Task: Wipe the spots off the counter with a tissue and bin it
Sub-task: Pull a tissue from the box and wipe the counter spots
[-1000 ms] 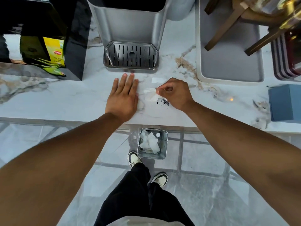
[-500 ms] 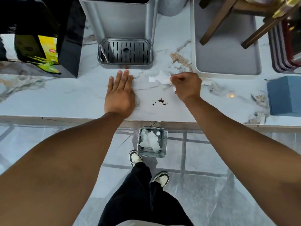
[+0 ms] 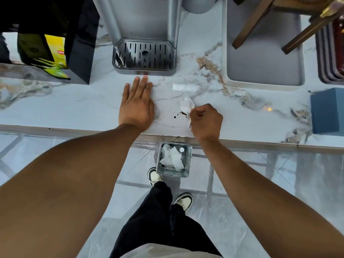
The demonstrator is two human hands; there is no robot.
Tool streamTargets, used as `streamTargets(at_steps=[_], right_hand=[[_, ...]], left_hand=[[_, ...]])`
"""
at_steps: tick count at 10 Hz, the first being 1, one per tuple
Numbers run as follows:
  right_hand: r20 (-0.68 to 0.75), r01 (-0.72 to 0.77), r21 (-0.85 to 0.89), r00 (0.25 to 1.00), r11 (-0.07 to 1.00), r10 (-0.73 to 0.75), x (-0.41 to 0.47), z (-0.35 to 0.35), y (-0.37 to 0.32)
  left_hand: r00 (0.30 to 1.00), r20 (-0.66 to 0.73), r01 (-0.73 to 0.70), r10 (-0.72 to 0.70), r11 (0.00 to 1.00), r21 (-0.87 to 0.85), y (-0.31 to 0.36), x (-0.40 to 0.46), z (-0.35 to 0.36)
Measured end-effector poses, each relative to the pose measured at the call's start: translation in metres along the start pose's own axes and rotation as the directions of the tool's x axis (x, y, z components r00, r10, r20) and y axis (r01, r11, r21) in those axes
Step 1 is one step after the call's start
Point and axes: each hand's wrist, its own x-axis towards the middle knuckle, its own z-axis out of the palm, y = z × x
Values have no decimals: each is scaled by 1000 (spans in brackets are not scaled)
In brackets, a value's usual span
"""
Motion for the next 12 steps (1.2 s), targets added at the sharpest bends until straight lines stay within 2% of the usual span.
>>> streamTargets(at_steps=[1,2,4,5,6,7,8,9,10,12], right_hand=[[-30,14,-31,999,999,-15,-14,-1,2],[2,37,-32,999,999,-37,-28,-5,6],[214,148,-73,968,986,-129,-49,-30,28],[446,202,-119,886,972,-129,-58,-51,39],[407,156,51,898,986,-164,-38,-63,25],[299,126,146,940,981,-166,-1,-59,4],[150,214,111,962,971,-229,55,-37,-28],[148,280,68,946,958,-287,74,-19,-40],[206,314,-4,929,949,-307,78,-1,-38],[158,231,16,960,973,-231,55,4,-20]], left_hand=[[1000,-1,-2,2,1000,-1,1,0,-1],[1000,-1,-3,3,1000,-12,2,-1,-2],[1000,3,5,-5,1000,-21,2,-1,-4],[1000,2,3,-3,1000,-25,4,0,-5],[1000,7,9,-9,1000,-13,3,0,-4],[1000,7,6,-6,1000,-17,4,-1,-5],[1000,15,0,0,1000,-18,3,-1,-6],[1000,15,0,1,1000,-23,3,-1,-7],[1000,5,-2,2,1000,-28,4,-1,-7],[1000,4,6,-6,1000,-21,3,-1,-6]])
